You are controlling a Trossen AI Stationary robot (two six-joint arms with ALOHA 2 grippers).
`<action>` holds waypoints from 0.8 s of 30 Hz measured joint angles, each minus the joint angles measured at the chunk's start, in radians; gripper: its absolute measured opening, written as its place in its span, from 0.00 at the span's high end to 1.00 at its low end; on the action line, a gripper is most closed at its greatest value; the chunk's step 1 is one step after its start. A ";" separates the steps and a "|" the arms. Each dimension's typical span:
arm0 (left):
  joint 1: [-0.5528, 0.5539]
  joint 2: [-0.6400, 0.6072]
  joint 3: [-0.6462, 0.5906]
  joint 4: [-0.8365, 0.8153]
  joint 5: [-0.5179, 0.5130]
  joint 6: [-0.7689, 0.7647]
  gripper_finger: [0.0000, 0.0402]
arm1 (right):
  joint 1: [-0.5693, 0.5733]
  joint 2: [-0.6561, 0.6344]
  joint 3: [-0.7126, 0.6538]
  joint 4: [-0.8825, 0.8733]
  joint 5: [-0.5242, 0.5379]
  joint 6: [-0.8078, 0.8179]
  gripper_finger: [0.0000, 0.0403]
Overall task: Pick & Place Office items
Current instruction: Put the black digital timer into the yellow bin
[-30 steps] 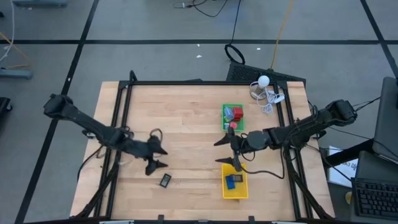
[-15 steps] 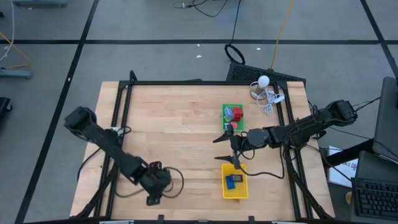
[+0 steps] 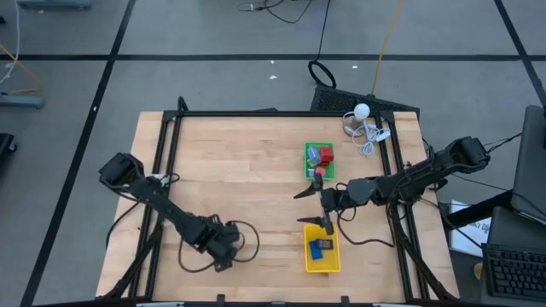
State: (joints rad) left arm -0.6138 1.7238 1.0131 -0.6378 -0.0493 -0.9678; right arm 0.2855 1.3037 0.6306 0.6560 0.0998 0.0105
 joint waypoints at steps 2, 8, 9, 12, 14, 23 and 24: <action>0.022 -0.004 -0.002 -0.065 -0.026 -0.004 0.25 | 0.000 0.000 -0.001 0.008 0.000 -0.003 0.22; 0.106 -0.008 -0.003 -0.294 -0.138 -0.040 0.25 | 0.000 0.000 -0.001 0.006 0.000 -0.004 0.22; 0.123 -0.009 -0.003 -0.315 -0.157 -0.042 0.25 | 0.000 0.000 -0.001 0.006 0.000 -0.004 0.22; 0.163 -0.009 -0.003 -0.335 -0.188 -0.039 0.25 | 0.000 0.000 -0.001 0.006 0.000 -0.004 0.22; 0.178 -0.009 -0.003 -0.333 -0.182 -0.020 0.25 | 0.000 0.000 -0.001 0.002 0.000 -0.004 0.22; 0.187 -0.009 -0.003 -0.321 -0.077 0.048 0.25 | 0.000 0.000 -0.001 -0.012 0.000 -0.004 0.22; 0.185 -0.009 -0.003 -0.332 -0.073 0.037 0.25 | 0.000 0.000 -0.001 -0.011 0.000 -0.004 0.22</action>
State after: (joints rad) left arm -0.4290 1.7150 1.0096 -0.9701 -0.1226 -0.9308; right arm 0.2859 1.3037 0.6300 0.6450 0.0994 0.0064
